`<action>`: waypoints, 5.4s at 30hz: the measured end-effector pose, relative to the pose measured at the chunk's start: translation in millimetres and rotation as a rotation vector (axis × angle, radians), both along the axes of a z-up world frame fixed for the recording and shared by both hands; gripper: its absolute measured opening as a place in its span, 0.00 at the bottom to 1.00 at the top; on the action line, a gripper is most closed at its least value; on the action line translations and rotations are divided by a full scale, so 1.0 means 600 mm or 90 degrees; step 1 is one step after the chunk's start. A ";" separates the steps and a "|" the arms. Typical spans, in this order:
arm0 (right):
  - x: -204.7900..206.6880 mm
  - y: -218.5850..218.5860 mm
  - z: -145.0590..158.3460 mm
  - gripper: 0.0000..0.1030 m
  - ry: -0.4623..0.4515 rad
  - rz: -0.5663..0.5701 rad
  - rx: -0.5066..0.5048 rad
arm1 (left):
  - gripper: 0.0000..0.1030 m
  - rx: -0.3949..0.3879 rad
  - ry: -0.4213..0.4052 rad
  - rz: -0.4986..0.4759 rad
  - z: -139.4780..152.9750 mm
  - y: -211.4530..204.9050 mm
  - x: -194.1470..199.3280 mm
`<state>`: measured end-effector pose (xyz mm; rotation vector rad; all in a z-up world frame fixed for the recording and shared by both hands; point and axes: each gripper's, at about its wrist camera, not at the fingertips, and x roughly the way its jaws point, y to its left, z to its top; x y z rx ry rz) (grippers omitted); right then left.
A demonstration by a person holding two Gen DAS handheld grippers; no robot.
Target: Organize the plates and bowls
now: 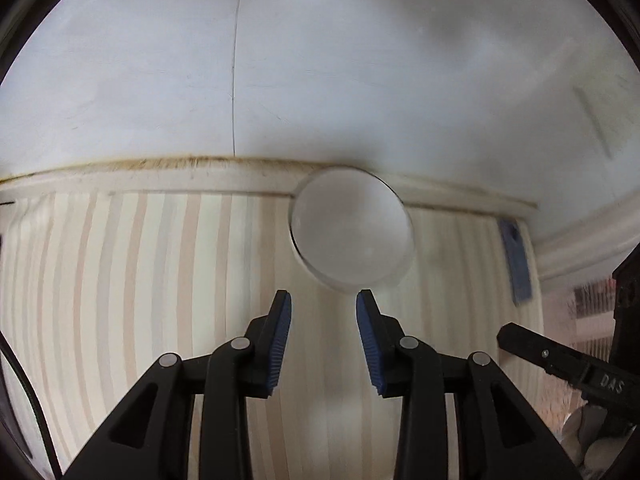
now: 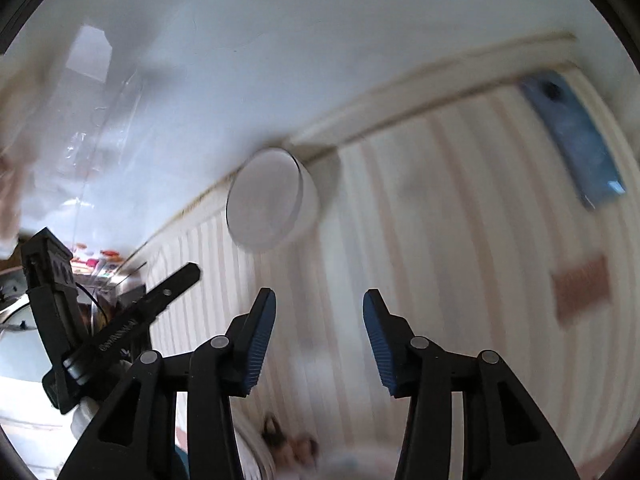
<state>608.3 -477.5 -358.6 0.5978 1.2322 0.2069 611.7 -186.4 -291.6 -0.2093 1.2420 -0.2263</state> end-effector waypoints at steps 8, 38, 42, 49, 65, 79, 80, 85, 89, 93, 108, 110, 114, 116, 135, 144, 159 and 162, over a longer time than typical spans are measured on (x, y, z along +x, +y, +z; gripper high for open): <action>0.157 0.069 -0.084 0.47 0.046 0.030 -0.012 | 0.28 -0.068 0.075 0.020 -0.107 0.016 0.091; -0.055 0.100 0.016 0.16 0.006 0.066 -0.095 | 0.28 -0.040 -0.019 -0.044 0.028 -0.015 -0.117; -0.139 0.079 0.046 0.16 -0.001 0.063 -0.104 | 0.28 -0.042 -0.031 -0.062 0.062 -0.012 -0.186; -0.280 0.064 0.063 0.16 0.004 0.046 -0.097 | 0.28 -0.053 -0.022 -0.095 0.068 -0.048 -0.299; -0.427 0.009 -0.014 0.16 0.056 -0.002 -0.099 | 0.28 -0.029 0.017 -0.164 0.007 -0.121 -0.407; -0.398 0.020 -0.048 0.16 0.084 0.021 -0.134 | 0.28 0.016 0.033 -0.184 -0.040 -0.133 -0.413; -0.397 0.022 -0.047 0.17 0.086 0.023 -0.137 | 0.28 0.018 0.033 -0.186 -0.040 -0.134 -0.413; -0.390 0.033 -0.045 0.19 0.092 0.038 -0.163 | 0.28 0.024 0.036 -0.186 -0.041 -0.132 -0.409; -0.390 0.034 -0.044 0.19 0.093 0.041 -0.169 | 0.28 0.023 0.036 -0.188 -0.042 -0.131 -0.408; -0.387 0.032 -0.043 0.20 0.100 0.036 -0.164 | 0.29 0.025 0.039 -0.189 -0.043 -0.130 -0.409; -0.461 0.021 0.017 0.63 0.047 0.004 -0.192 | 0.31 0.079 -0.058 -0.204 0.035 -0.104 -0.492; -0.476 0.028 0.037 0.70 0.032 0.005 -0.207 | 0.38 0.077 -0.066 -0.208 0.050 -0.101 -0.503; -0.514 0.036 0.069 0.75 0.005 -0.003 -0.210 | 0.57 0.071 -0.087 -0.205 0.086 -0.091 -0.523; -0.536 0.037 0.089 0.75 -0.010 -0.012 -0.209 | 0.57 0.069 -0.101 -0.199 0.107 -0.084 -0.535; -0.723 0.047 0.311 0.89 -0.152 -0.063 -0.227 | 0.86 0.021 -0.210 -0.166 0.287 -0.031 -0.626; -0.689 0.054 0.289 0.89 -0.132 -0.035 -0.217 | 0.86 0.035 -0.169 -0.146 0.262 -0.030 -0.612; -0.515 -0.011 0.078 0.89 0.014 -0.041 -0.144 | 0.86 0.065 -0.011 -0.139 0.063 -0.072 -0.463; -0.489 -0.024 0.037 0.89 0.035 -0.046 -0.128 | 0.86 0.058 0.023 -0.135 0.023 -0.077 -0.431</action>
